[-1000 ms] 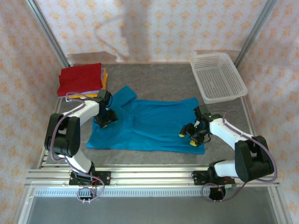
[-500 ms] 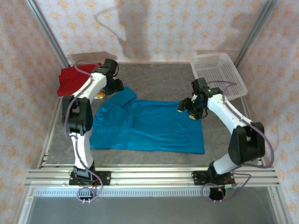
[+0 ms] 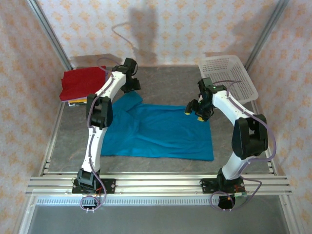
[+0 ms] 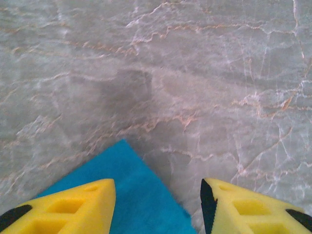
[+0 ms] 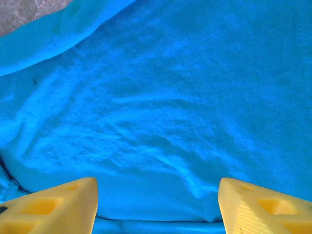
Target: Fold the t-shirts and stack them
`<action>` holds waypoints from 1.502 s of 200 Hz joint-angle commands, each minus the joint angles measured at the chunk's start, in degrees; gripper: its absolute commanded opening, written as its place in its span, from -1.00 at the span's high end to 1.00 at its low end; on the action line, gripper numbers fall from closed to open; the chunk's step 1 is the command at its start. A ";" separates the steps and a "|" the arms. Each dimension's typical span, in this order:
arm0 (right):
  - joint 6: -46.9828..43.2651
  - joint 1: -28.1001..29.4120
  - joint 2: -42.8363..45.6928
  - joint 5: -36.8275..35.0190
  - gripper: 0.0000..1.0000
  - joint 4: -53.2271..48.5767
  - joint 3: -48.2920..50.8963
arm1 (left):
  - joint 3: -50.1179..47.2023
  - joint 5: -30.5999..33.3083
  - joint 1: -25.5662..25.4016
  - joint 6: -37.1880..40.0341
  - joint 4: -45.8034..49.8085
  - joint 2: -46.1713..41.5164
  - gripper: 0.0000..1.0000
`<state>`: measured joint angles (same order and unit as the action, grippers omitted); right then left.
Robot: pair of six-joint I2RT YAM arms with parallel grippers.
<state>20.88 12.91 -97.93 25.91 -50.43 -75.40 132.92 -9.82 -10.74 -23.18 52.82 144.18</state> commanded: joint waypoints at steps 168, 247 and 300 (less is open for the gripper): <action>-2.25 -1.01 -10.09 -8.99 -0.29 -1.39 -12.84 | -8.38 9.49 0.17 5.75 6.33 -19.24 1.00; -4.22 -1.03 -15.54 -14.01 -0.25 -2.11 -17.37 | -22.01 9.78 1.97 7.56 7.00 -31.15 1.00; -7.45 -1.11 -21.27 -19.43 -0.14 -3.65 -23.76 | -27.37 8.66 3.79 7.67 3.94 -31.53 1.00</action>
<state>15.84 12.16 -116.60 11.51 -51.94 -95.57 106.10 -1.32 -8.05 -16.36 58.39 113.65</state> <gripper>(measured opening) 0.583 0.051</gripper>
